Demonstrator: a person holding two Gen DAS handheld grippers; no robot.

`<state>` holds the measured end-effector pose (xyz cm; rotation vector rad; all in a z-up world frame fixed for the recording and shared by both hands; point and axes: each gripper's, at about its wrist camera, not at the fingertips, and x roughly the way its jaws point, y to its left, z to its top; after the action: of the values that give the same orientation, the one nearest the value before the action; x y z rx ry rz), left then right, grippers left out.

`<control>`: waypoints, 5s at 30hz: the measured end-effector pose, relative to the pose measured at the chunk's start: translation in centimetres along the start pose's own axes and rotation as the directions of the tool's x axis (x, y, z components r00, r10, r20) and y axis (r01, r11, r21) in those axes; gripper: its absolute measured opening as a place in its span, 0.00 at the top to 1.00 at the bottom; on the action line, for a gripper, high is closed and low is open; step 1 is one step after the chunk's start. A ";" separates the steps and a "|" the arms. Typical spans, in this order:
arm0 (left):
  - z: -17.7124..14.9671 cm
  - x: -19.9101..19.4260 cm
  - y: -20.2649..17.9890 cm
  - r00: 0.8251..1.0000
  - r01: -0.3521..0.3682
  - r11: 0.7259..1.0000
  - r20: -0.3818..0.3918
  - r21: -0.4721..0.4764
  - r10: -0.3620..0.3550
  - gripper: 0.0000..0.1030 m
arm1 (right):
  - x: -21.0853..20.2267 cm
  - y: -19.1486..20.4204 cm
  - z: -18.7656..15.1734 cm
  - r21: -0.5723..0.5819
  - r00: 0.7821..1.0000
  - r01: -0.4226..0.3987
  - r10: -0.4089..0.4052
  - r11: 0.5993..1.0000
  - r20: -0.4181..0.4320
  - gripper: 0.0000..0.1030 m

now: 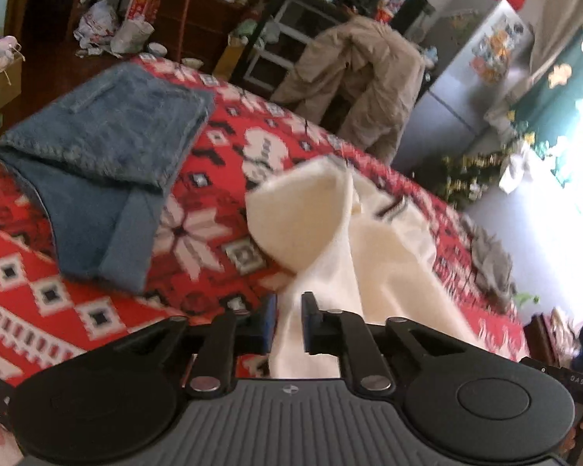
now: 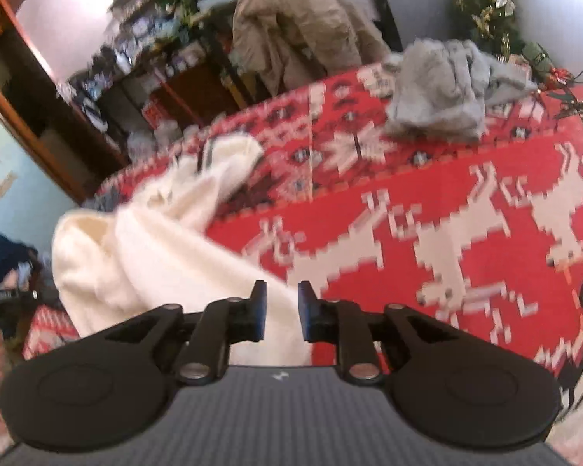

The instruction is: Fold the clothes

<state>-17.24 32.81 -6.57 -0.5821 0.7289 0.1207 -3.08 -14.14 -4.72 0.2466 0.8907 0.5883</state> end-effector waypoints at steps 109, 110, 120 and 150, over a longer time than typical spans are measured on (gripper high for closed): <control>9.6 7.7 -5.2 0.998 -0.039 0.965 -0.044 0.261 0.052 0.42 | 8.4 10.1 6.3 -0.406 0.983 0.183 -0.169 0.896 0.071 0.01; 8.4 7.3 -5.1 0.998 -0.036 0.966 -0.048 0.257 0.050 0.42 | 7.7 10.1 5.5 -0.408 0.981 0.194 -0.178 0.892 0.078 0.01; -1.6 4.8 -3.5 0.991 -0.030 0.984 -0.124 0.176 0.053 0.45 | 3.2 9.1 0.4 -0.362 0.959 0.283 -0.248 0.888 0.139 0.01; -10.7 6.2 -3.0 0.923 0.271 0.953 -0.245 -0.135 -0.297 0.70 | -0.5 4.6 -4.7 -0.133 0.960 0.277 -0.270 0.952 0.069 0.01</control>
<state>-18.07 23.97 -15.63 -0.8030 0.8904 -0.1964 -8.79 -10.86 -5.22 0.0071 0.8137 0.3828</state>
